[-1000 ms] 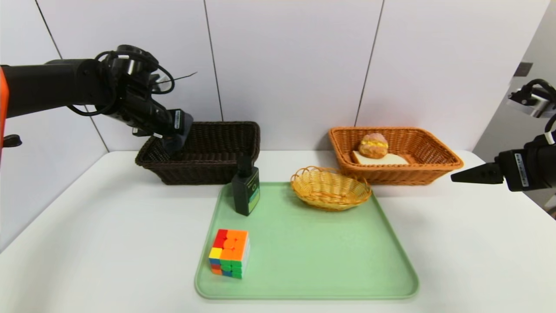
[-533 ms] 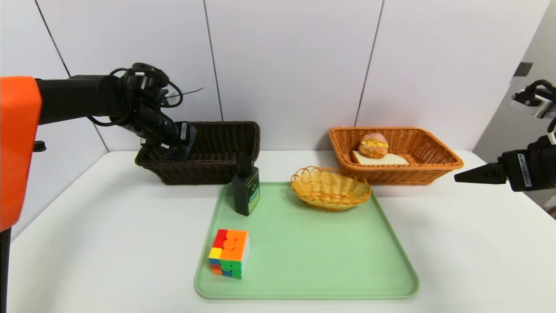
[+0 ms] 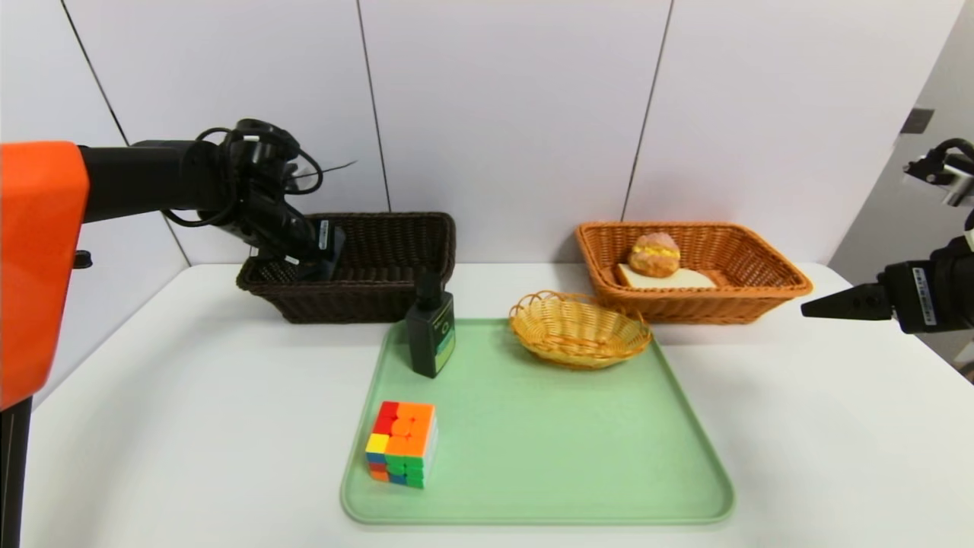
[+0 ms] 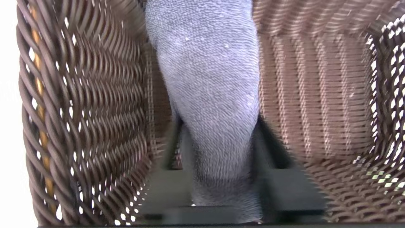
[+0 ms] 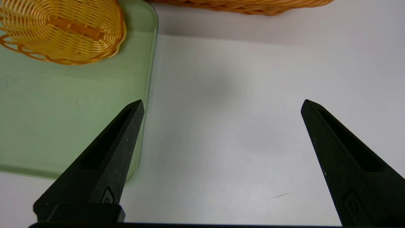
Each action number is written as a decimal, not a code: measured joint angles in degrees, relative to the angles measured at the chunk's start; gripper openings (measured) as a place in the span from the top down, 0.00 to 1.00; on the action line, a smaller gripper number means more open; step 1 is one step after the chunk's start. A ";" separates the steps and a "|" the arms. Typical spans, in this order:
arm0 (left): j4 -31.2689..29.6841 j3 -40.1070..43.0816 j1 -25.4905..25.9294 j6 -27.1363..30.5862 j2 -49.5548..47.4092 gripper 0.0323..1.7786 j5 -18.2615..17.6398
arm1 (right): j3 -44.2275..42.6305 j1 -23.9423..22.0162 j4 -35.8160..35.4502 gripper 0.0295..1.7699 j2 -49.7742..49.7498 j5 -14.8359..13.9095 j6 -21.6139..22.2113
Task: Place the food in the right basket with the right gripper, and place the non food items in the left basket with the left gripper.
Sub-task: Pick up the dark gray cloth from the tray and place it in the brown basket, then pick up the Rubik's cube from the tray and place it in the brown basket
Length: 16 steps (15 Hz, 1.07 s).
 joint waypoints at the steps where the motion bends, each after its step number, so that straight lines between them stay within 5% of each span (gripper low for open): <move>1: -0.23 0.00 0.01 0.00 0.00 0.57 0.13 | 0.00 -0.11 -0.02 0.03 -0.01 0.00 -0.02; 5: 0.24 -0.02 0.20 -0.06 -0.41 0.36 0.27 | 0.13 -0.20 0.09 0.03 -0.39 -0.02 -0.02; 11: 3.72 0.00 -1.76 -0.63 -8.22 0.19 0.46 | 1.16 -1.13 0.02 0.03 -1.50 0.06 -0.09; 16: 22.67 0.00 -14.57 -5.52 -24.47 0.12 3.51 | 2.29 -1.77 0.06 0.03 -2.10 0.06 0.55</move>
